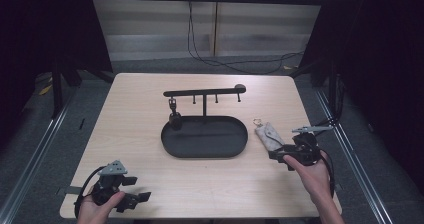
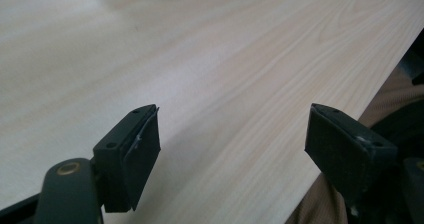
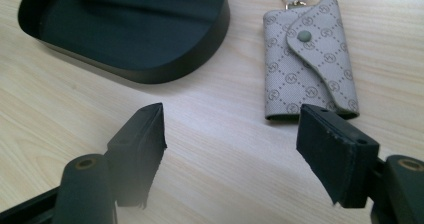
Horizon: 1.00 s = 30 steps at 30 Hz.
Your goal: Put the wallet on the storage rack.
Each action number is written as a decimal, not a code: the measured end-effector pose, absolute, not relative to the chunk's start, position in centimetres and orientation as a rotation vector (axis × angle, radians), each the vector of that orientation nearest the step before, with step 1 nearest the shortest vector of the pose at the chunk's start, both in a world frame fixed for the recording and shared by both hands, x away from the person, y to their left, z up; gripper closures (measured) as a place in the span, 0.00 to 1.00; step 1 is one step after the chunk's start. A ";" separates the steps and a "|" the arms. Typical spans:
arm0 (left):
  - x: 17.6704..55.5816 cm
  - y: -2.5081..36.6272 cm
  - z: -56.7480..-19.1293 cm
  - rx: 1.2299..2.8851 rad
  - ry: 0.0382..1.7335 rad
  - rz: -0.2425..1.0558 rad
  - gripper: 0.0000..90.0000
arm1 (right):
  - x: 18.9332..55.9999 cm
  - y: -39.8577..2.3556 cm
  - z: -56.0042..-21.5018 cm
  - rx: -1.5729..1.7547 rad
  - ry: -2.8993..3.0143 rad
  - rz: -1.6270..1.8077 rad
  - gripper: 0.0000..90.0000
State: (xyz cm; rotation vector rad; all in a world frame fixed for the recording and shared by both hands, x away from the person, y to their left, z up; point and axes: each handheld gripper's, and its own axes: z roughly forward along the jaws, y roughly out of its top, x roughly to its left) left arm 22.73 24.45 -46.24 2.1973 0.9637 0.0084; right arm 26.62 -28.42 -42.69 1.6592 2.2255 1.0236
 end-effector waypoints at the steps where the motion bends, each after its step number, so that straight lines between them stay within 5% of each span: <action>1: 22.7 24.4 -46.2 2.199 0.958 0.008 0.24 | 26.8 -28.3 -42.7 1.657 2.238 1.015 0.30; 30: 22.0 23.9 -46.9 2.250 0.943 -0.011 0.23 | 34.1 -27.8 -41.6 1.754 2.447 0.625 0.34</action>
